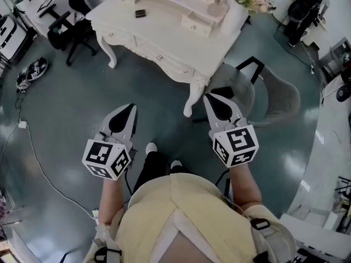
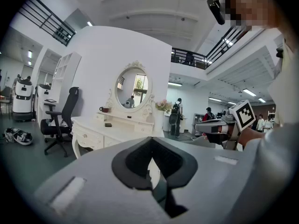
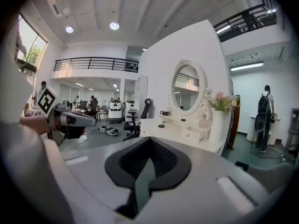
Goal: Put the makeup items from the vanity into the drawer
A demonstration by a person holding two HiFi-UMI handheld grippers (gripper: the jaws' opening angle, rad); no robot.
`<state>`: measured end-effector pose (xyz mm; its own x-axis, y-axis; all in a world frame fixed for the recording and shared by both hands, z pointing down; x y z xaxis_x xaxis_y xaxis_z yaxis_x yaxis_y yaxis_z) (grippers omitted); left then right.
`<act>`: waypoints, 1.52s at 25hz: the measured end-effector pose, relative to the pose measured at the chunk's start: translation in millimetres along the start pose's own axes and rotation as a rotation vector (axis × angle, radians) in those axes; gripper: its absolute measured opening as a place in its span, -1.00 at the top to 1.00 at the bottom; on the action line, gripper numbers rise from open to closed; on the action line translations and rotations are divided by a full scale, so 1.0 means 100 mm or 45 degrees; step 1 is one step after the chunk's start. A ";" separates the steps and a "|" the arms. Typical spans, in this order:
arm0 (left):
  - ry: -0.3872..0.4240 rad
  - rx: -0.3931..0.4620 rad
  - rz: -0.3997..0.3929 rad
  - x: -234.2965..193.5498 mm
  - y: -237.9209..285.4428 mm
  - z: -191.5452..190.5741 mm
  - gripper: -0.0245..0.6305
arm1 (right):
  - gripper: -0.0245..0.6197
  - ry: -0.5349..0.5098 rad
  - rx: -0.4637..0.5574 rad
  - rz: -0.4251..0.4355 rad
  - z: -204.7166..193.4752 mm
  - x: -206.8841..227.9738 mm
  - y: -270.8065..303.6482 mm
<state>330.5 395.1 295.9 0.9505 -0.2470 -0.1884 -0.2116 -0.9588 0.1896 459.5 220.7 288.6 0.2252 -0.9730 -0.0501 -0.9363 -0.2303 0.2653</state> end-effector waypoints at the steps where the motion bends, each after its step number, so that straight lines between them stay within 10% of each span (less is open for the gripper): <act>1: -0.009 0.018 0.001 -0.03 0.01 0.02 0.92 | 0.91 0.020 0.000 0.012 0.01 0.00 0.04; 38: 0.027 -0.064 -0.080 -2.11 0.59 0.04 0.65 | 0.71 0.076 -0.080 0.123 0.34 -0.62 2.19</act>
<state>116.4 390.1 343.0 0.9663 -0.1832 -0.1810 -0.1404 -0.9639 0.2263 231.6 230.0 317.0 0.1521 -0.9877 0.0352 -0.9361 -0.1325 0.3259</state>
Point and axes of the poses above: the fingertips, and each gripper's own axes: y forward along the fingers, x to its right, z out of its top, the point moved 2 cm from there along -y, backward along the fingers, and after that the axes turned 4 degrees about -z, right-handed, at the moved point
